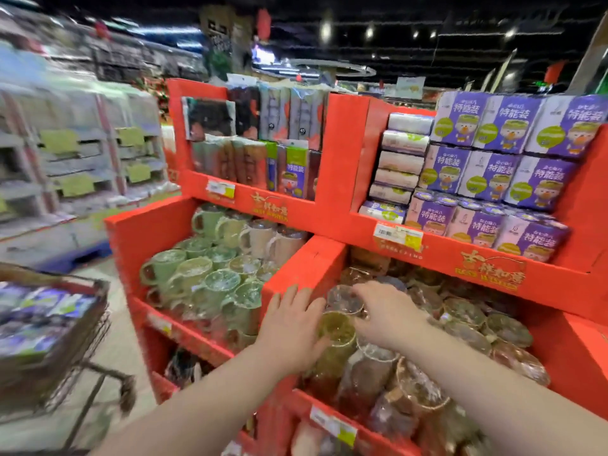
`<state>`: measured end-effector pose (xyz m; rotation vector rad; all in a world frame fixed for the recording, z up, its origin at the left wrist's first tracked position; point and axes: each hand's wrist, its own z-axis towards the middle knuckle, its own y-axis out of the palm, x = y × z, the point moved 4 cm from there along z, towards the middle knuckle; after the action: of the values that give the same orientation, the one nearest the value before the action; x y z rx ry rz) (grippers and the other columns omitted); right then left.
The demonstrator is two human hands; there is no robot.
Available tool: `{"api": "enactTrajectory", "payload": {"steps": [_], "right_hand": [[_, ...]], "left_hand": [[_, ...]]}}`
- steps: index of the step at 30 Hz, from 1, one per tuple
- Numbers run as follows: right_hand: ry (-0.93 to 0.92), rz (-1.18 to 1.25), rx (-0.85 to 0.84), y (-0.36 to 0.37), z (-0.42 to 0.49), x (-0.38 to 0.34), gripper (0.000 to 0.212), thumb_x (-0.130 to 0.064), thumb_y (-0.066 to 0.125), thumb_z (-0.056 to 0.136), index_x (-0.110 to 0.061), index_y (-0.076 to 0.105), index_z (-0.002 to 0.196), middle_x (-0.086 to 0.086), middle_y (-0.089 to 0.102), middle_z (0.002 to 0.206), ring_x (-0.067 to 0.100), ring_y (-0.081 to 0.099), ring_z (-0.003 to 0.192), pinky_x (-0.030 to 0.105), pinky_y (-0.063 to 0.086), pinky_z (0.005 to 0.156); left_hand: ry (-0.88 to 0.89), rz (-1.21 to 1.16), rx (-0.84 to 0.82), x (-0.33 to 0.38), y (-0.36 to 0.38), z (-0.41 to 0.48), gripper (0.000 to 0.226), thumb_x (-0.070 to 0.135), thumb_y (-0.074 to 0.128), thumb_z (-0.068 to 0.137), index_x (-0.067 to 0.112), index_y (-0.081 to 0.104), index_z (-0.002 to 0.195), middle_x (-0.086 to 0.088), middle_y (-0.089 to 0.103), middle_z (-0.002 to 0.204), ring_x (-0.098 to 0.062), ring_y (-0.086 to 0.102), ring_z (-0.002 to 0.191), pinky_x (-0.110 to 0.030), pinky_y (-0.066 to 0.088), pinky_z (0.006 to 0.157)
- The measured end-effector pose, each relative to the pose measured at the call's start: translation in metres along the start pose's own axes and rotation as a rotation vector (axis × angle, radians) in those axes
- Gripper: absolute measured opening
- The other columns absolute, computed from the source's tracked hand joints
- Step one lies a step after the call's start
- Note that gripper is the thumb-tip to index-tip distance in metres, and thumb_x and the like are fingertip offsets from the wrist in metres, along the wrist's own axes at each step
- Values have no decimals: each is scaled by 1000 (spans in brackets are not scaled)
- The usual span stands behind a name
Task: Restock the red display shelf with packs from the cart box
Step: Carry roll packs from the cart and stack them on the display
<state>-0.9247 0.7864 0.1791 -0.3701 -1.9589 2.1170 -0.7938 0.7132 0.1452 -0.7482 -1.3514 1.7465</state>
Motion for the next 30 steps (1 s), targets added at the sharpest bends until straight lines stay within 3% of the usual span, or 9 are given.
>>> {"api": "enactTrajectory", "payload": {"steps": [4, 5, 7, 9, 19, 23, 30], "right_hand": [[-150, 36, 40, -7, 4, -60, 47, -41, 56, 86, -24, 48, 129, 4, 54, 128, 27, 49, 122, 38, 43, 98], [-182, 34, 41, -9, 5, -76, 48, -41, 56, 87, -23, 48, 130, 4, 54, 128, 27, 49, 122, 38, 43, 98], [-251, 37, 41, -9, 6, -109, 49, -41, 55, 88, -22, 46, 133, 5, 52, 131, 28, 47, 124, 38, 41, 99], [-315, 37, 35, -9, 6, -141, 50, -40, 54, 89, -21, 44, 134, 5, 50, 134, 28, 46, 125, 38, 40, 99], [-524, 107, -34, 22, 22, -314, 34, -37, 55, 86, -20, 51, 115, 2, 57, 117, 27, 53, 112, 39, 47, 89], [-553, 129, -134, 59, 30, -389, 48, -36, 54, 87, -23, 46, 133, 2, 52, 132, 26, 48, 124, 38, 43, 99], [-528, 121, -309, 129, 34, -488, 47, -38, 51, 88, -23, 45, 131, 3, 51, 132, 26, 49, 122, 34, 43, 92]], "left_hand": [[-156, 13, -86, -36, 21, -72, 57, 57, 50, 56, 20, 63, 97, -5, 64, 96, -31, 66, 91, -45, 56, 67], [-190, 9, -125, -46, 25, -88, 58, 56, 46, 60, 19, 61, 102, -6, 62, 101, -32, 64, 97, -47, 54, 71], [-285, 10, -211, -64, 32, -120, 61, 50, 48, 74, 18, 51, 125, -8, 50, 126, -34, 47, 122, -52, 42, 96], [-368, 50, -238, -85, 38, -152, 62, 48, 46, 84, 20, 36, 139, -5, 38, 140, -28, 32, 133, -45, 28, 107], [-629, 43, -330, -208, 30, -272, 63, 53, 45, 86, 21, 34, 139, -3, 38, 140, -26, 38, 129, -40, 30, 104], [-704, 5, -319, -275, 19, -316, 63, 49, 50, 86, 24, 32, 141, -1, 39, 140, -25, 40, 129, -39, 33, 104], [-760, 62, -313, -379, 0, -377, 57, 50, 44, 91, 21, 35, 139, -2, 41, 139, -25, 41, 128, -38, 33, 105]]}}
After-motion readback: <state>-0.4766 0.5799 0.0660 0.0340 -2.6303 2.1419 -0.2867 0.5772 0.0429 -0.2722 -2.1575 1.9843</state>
